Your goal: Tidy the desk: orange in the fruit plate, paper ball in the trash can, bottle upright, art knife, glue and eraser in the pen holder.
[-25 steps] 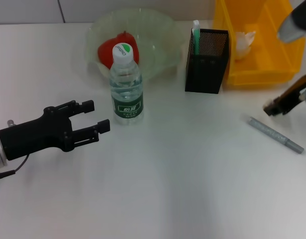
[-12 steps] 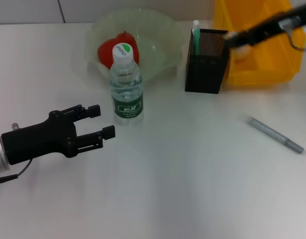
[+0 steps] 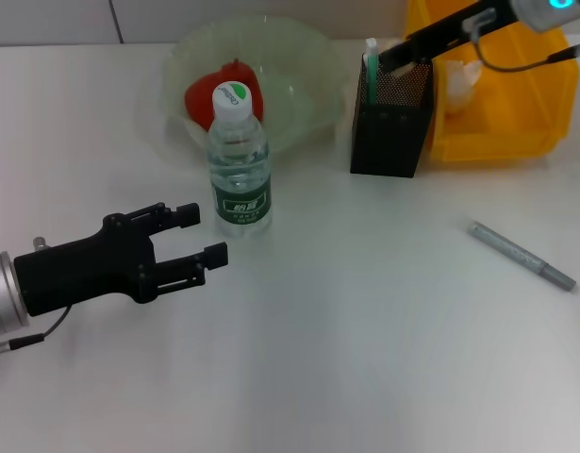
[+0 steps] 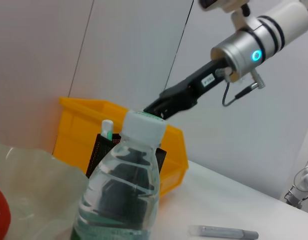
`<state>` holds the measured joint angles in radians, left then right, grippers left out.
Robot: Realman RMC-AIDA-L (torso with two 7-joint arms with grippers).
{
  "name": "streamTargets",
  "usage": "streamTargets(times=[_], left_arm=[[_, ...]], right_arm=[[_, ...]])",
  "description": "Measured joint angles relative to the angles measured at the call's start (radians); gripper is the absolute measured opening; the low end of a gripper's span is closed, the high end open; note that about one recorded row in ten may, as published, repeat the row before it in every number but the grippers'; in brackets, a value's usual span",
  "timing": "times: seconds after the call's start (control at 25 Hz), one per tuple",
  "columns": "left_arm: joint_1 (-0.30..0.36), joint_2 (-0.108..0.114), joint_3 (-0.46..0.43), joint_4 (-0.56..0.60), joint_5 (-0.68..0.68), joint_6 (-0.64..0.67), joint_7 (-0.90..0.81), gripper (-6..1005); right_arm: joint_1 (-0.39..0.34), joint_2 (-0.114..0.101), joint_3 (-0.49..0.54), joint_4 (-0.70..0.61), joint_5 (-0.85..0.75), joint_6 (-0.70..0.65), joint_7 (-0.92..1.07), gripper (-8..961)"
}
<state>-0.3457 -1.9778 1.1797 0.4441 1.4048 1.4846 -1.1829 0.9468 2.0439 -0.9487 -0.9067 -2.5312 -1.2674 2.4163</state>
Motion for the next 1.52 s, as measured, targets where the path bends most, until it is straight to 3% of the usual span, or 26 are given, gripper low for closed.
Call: streamTargets(times=[0.12,0.4,0.56,0.68,0.72,0.76,0.88,1.0,1.12,1.52], left_arm=[[0.003,0.0,0.0,0.002,0.001,0.005,0.0,773],[0.003,0.0,-0.001,0.001,0.001,0.004,0.0,772],[0.005,0.001,0.0,0.0,0.001,0.004,0.0,772],[0.005,0.003,0.0,0.003,0.001,0.005,-0.004,772],[0.005,0.003,0.0,0.003,0.001,0.005,-0.004,772],[0.005,0.003,0.0,0.003,0.001,0.005,-0.004,772],[0.006,0.008,-0.002,0.004,0.0,0.01,-0.01,772],[0.007,0.008,-0.003,0.003,0.0,0.011,-0.01,773],[0.009,0.008,-0.006,0.0,0.0,0.007,-0.007,773],[0.008,0.009,-0.008,-0.001,0.0,-0.001,-0.008,772]], right_arm=[[0.025,-0.007,0.0,0.067,-0.002,0.024,-0.006,281],[0.018,-0.002,-0.004,0.067,-0.003,0.036,-0.02,286],[0.013,0.0,-0.005,0.048,-0.003,0.019,-0.02,395],[-0.007,-0.001,-0.004,-0.037,-0.003,-0.066,-0.017,478],[-0.025,-0.005,-0.004,-0.13,-0.014,-0.171,-0.016,505],[-0.025,-0.005,-0.004,-0.13,-0.014,-0.171,-0.016,511],[-0.048,-0.007,-0.004,-0.274,-0.091,-0.35,-0.015,528],[-0.078,0.018,-0.022,-0.344,-0.2,-0.426,-0.017,529],[-0.133,0.034,-0.14,-0.3,-0.272,-0.395,-0.018,521],[-0.161,0.039,-0.238,-0.126,-0.278,-0.238,-0.013,402]])
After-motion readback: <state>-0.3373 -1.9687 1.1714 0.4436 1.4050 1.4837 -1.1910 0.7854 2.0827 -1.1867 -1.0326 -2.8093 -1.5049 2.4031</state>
